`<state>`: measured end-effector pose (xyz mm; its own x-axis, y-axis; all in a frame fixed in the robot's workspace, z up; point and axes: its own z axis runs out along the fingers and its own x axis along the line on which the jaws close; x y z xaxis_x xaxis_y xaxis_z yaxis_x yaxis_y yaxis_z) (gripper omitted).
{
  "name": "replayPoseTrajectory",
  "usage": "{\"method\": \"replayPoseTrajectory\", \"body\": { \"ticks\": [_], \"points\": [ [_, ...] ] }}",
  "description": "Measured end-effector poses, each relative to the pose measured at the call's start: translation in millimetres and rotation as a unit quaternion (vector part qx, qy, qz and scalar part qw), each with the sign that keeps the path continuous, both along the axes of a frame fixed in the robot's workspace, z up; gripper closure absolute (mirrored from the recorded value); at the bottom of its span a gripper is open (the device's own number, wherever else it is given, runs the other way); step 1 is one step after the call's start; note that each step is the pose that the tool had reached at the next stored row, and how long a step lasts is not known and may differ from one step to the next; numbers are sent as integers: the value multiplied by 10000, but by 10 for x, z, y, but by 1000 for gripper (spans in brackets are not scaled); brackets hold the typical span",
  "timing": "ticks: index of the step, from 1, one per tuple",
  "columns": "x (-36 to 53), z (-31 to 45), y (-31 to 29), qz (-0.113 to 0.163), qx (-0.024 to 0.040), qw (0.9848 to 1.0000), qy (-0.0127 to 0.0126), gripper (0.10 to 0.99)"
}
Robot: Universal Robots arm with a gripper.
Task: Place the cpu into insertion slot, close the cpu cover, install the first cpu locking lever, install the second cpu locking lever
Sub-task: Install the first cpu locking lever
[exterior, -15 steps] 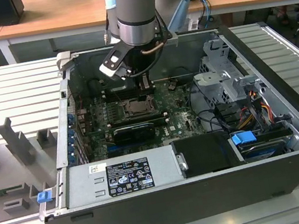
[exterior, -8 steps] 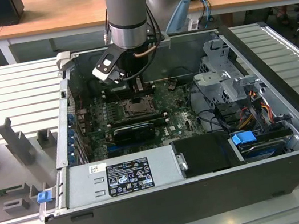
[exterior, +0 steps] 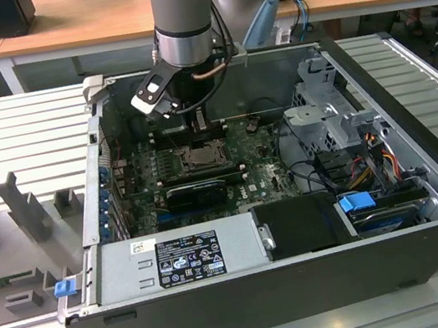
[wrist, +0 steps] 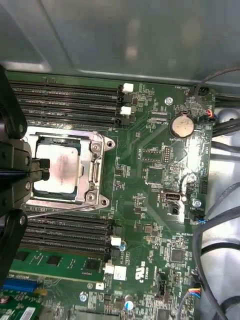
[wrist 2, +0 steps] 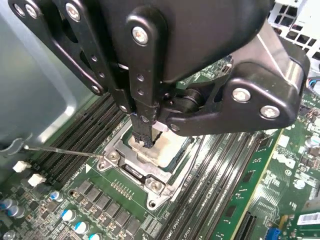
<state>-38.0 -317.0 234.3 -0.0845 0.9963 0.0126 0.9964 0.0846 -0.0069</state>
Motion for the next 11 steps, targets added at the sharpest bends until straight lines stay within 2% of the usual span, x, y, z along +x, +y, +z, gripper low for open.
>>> {"method": "replayPoseTrajectory", "body": {
  "ticks": [2, 4, 5, 6, 8, 11],
  "points": [
    [0, 124, 0, 0, 0, 10000, 0, 980],
    [0, 198, 0, 0, 0, 10000, 0, 980],
    [-1, 294, 0, 1, 0, 10000, 0, 980],
    [-1, 344, 0, 0, 0, 10000, 0, 980],
    [-1, 402, 0, 0, 0, 10000, 0, 980],
    [-1, 413, 0, 64, 1, 10000, 0, 980]
  ]
}}
